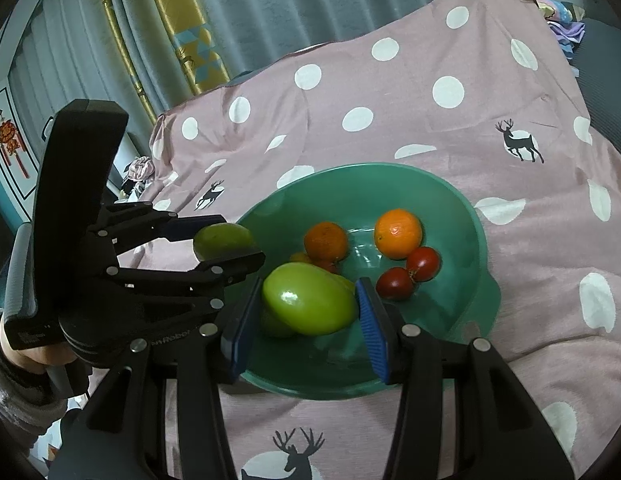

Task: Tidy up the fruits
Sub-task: 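Lift and carry both green fruits over the green bowl, then lower both green fruits into the green bowl and hold them there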

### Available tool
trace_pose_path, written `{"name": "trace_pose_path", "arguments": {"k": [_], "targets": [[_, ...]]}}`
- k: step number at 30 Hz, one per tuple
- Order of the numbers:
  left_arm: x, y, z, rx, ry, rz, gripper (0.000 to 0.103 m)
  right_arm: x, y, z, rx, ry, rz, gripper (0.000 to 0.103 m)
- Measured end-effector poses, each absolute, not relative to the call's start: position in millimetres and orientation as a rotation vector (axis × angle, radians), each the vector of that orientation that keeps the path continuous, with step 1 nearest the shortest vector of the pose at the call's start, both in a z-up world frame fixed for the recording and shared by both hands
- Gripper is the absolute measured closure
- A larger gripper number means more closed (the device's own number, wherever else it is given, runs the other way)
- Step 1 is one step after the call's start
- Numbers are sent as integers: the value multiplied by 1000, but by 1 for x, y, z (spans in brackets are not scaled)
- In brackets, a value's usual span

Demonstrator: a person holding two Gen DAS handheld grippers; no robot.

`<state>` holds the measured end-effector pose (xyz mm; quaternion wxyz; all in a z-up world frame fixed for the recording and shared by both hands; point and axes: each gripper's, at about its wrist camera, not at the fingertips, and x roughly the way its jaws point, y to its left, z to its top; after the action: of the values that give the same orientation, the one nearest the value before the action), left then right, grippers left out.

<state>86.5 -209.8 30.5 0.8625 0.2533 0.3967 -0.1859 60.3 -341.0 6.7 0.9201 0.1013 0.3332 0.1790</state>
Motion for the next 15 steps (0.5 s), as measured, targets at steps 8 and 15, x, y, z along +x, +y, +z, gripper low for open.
{"name": "trace_pose_path", "arguments": {"k": [8,15], "targets": [[89,-215,29,552,832,-388,55,60,-344,6,219,685,364,55],[90,-222,27,575,834,-390,55,62,-345,6,220,689,358,55]]}}
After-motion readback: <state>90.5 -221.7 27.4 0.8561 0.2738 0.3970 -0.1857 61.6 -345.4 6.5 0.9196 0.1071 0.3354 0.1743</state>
